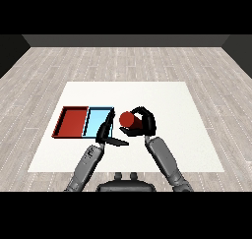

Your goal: Pick the red can and put it in the red box

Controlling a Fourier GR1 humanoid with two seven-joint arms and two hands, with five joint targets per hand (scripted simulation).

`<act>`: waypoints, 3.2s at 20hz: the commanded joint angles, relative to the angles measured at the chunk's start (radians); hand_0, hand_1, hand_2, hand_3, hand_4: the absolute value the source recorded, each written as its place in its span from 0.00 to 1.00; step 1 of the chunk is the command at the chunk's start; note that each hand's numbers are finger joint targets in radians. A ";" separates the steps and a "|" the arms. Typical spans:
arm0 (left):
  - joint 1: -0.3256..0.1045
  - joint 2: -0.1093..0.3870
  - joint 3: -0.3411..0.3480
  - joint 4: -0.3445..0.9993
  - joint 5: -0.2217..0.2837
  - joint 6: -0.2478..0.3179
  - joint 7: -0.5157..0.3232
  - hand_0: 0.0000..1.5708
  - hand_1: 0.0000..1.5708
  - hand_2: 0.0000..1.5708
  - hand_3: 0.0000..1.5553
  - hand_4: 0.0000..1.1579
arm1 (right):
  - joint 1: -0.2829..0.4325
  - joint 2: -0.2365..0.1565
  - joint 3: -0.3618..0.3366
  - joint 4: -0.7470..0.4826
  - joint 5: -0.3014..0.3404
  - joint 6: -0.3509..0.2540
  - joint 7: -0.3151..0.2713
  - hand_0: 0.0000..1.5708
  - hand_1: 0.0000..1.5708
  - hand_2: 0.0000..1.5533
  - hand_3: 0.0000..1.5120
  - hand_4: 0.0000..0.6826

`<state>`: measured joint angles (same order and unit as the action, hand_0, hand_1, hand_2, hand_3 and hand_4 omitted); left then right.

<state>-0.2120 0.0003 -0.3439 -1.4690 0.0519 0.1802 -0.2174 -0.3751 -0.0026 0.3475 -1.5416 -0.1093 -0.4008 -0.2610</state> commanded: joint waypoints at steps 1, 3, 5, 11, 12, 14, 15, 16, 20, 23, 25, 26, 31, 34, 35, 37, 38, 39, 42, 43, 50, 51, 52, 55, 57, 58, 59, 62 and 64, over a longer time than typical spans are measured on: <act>0.014 0.000 -0.006 0.092 0.031 -0.019 -0.068 0.00 0.00 0.00 0.00 0.00 | 0.006 0.003 0.032 0.024 -0.028 -0.013 -0.057 0.93 0.93 0.93 0.92 0.96; -0.068 0.000 -0.087 0.035 0.037 0.098 0.053 0.00 0.00 0.00 0.00 0.00 | -0.009 0.002 0.004 -0.036 0.021 -0.003 0.046 0.93 0.93 0.93 0.92 0.96; -0.017 0.000 -0.063 0.130 0.051 0.040 -0.078 0.00 0.00 0.00 0.00 0.00 | 0.041 0.002 0.051 0.013 -0.019 -0.017 -0.089 0.93 0.93 0.93 0.92 0.96; -0.050 0.000 -0.096 0.051 0.088 0.088 0.039 0.00 0.00 0.00 0.00 0.00 | -0.008 0.003 0.014 0.036 -0.025 0.033 -0.058 0.93 0.93 0.92 0.92 0.97; -0.081 0.000 -0.107 0.174 0.124 0.112 -0.072 0.00 0.00 0.00 0.00 0.00 | 0.026 0.003 0.017 -0.025 -0.005 0.054 -0.023 0.94 0.94 0.92 0.92 0.97; -0.064 0.000 -0.075 0.087 0.118 0.048 0.018 0.00 0.00 0.00 0.00 0.00 | -0.019 0.003 0.046 0.094 -0.057 0.003 -0.127 0.94 0.94 0.93 0.92 0.99; -0.054 0.000 -0.136 0.141 0.123 0.106 -0.073 0.00 0.00 0.00 0.00 0.00 | 0.004 0.003 0.104 0.023 -0.039 -0.052 -0.085 0.93 0.93 0.93 0.92 0.98; -0.090 0.000 -0.126 0.174 0.138 0.095 -0.064 0.00 0.00 0.00 0.00 0.00 | 0.056 0.003 0.098 -0.040 -0.049 -0.013 -0.066 0.93 0.93 0.93 0.92 0.98; -0.146 0.000 -0.094 0.157 0.159 0.079 -0.016 0.00 0.00 0.00 0.00 0.00 | -0.017 0.003 0.078 0.043 -0.119 -0.010 -0.108 0.94 0.94 0.92 0.93 0.94; -0.137 0.000 -0.129 0.204 0.173 0.091 -0.062 0.00 0.00 0.00 0.00 0.00 | -0.032 0.003 0.088 0.024 -0.108 -0.024 -0.071 0.96 0.96 0.94 0.93 0.96; -0.153 0.000 -0.179 0.292 0.241 0.120 -0.167 0.00 0.00 0.00 0.00 0.00 | -0.003 0.003 0.145 0.015 -0.122 -0.049 -0.109 0.96 0.96 0.94 0.94 0.96; -0.135 0.000 -0.151 0.221 0.209 0.092 -0.097 0.00 0.00 0.00 0.00 0.00 | -0.057 0.003 0.147 0.022 -0.156 -0.078 -0.078 0.96 0.96 0.93 0.94 0.96; -0.115 0.000 -0.165 0.228 0.222 0.056 -0.133 0.00 0.00 0.00 0.00 0.00 | -0.061 0.003 0.204 0.008 -0.144 -0.128 -0.069 0.97 0.97 0.94 0.93 0.95; -0.117 0.000 -0.169 0.178 0.217 0.064 -0.096 0.00 0.00 0.00 0.00 0.00 | -0.022 0.003 0.188 0.009 -0.122 -0.094 -0.069 0.97 0.97 0.94 0.93 0.95; -0.117 0.000 -0.199 0.198 0.241 0.127 -0.107 0.00 0.00 0.00 0.00 0.00 | -0.107 0.003 0.208 0.030 -0.151 -0.183 -0.050 0.96 0.96 0.94 0.93 0.94; -0.178 0.000 -0.209 0.228 0.309 0.253 -0.106 0.00 0.00 0.00 0.00 0.57 | -0.034 0.003 0.207 0.019 -0.112 -0.128 -0.052 0.96 0.96 0.94 0.93 0.94; -0.162 0.000 -0.197 0.246 0.247 0.292 -0.103 0.00 0.00 0.00 0.00 0.71 | -0.007 0.003 0.208 0.055 -0.142 -0.109 -0.142 0.98 0.98 0.95 0.93 0.95; -0.158 0.000 -0.141 0.273 0.325 0.246 -0.157 0.24 0.24 0.46 0.36 0.79 | -0.090 0.003 0.222 0.040 -0.143 -0.155 -0.051 0.98 0.98 0.94 0.93 0.95; -0.242 0.000 -0.208 0.350 0.385 0.348 -0.154 1.00 1.00 1.00 0.96 0.97 | -0.088 0.002 0.231 0.077 -0.187 -0.150 -0.131 0.96 0.96 0.94 0.92 0.95; -0.273 0.000 -0.184 0.348 0.386 0.329 -0.114 1.00 1.00 0.99 0.95 0.97 | -0.049 0.002 0.216 0.050 -0.158 -0.129 -0.112 0.95 0.95 0.93 0.92 0.96; -0.217 0.000 -0.202 0.227 0.321 0.404 -0.078 1.00 1.00 0.99 0.95 0.97 | -0.078 0.003 0.199 0.073 -0.173 -0.144 -0.103 0.95 0.95 0.93 0.92 0.94; -0.207 0.000 -0.237 0.296 0.374 0.421 -0.179 1.00 1.00 0.99 0.95 0.98 | -0.037 -0.009 0.207 -0.004 -0.136 -0.134 -0.050 0.94 0.94 0.93 0.92 0.94; -0.187 0.000 -0.185 0.247 0.300 0.387 -0.145 1.00 1.00 0.99 0.95 0.98 | -0.108 0.003 0.269 0.090 -0.226 -0.212 -0.134 0.95 0.95 0.93 0.92 0.94; -0.160 0.000 -0.184 0.206 0.314 0.387 -0.194 1.00 1.00 1.00 0.96 0.98 | -0.068 0.002 0.258 0.056 -0.212 -0.164 -0.101 0.95 0.95 0.92 0.91 0.87; -0.157 0.000 -0.145 0.233 0.299 0.348 -0.244 1.00 1.00 1.00 0.97 0.99 | -0.046 -0.015 0.192 -0.001 -0.165 -0.118 -0.051 0.79 0.79 0.80 0.76 0.00; -0.165 0.000 -0.179 0.227 0.332 0.380 -0.256 1.00 1.00 1.00 0.97 0.99 | -0.031 -0.046 0.220 0.019 -0.155 -0.117 0.000 0.59 0.59 0.60 0.35 0.00; -0.166 0.000 -0.182 0.231 0.337 0.382 -0.262 1.00 1.00 1.00 0.97 0.99 | -0.066 -0.007 0.212 0.056 -0.121 -0.140 -0.002 0.00 0.00 0.00 0.00 0.00; -0.168 0.000 -0.188 0.236 0.345 0.386 -0.272 1.00 1.00 1.00 0.97 0.99 | -0.061 0.002 0.203 0.054 -0.075 -0.130 0.033 0.00 0.00 0.00 0.00 0.00; -0.104 0.000 -0.239 0.223 0.357 0.403 -0.321 1.00 1.00 1.00 0.97 0.99 | -0.051 0.002 0.283 0.028 -0.036 -0.194 0.076 0.00 0.00 0.00 0.00 0.00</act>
<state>-0.3620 0.0020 -0.5393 -1.2164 0.3968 0.5693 -0.4791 -0.4332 -0.0039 0.5736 -1.5022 -0.2027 -0.5435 -0.2467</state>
